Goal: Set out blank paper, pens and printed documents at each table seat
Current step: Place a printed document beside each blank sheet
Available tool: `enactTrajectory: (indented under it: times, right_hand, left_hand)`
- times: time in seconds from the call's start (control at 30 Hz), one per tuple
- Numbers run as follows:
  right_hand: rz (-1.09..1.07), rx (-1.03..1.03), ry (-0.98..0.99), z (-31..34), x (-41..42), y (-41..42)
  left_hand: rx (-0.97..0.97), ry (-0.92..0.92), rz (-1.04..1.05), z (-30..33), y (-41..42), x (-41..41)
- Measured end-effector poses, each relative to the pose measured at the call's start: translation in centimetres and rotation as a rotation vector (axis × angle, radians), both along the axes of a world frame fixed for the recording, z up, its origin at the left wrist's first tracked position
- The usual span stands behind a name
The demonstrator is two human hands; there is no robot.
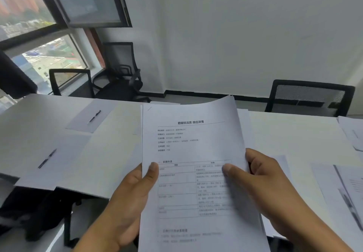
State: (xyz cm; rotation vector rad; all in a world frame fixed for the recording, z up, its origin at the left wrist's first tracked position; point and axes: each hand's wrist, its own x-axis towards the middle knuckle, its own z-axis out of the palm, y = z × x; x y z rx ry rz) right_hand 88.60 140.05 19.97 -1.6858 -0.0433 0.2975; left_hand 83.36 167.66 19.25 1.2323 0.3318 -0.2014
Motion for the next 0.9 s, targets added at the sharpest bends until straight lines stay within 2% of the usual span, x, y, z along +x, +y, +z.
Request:
enactTrajectory:
  times: [0.23, 0.47, 0.63, 0.7, 0.9]
  right_hand:
    - [-0.014, -0.057, -0.034, 0.9, -3.9, 11.3]
    - [-0.123, -0.067, -0.085, 1.9, -5.4, 19.4]
    - [-0.128, -0.024, -0.15, 3.0, -4.7, 22.4]
    - [-0.157, -0.023, -0.196, 3.4, -4.3, 22.6]
    - [-0.223, -0.049, -0.17, 3.4, -1.4, 19.9]
  left_hand:
    - [0.016, 0.008, -0.028, 1.2, 11.1, -3.7]
    - [0.088, -0.004, -0.12, 3.1, 19.5, -4.0]
    - [0.149, -0.115, -0.241, 5.1, 23.5, -1.9]
    - [0.15, -0.13, -0.269, 5.6, 23.7, -0.6]
    - [0.093, -0.157, -0.29, 5.0, 21.3, 2.6]
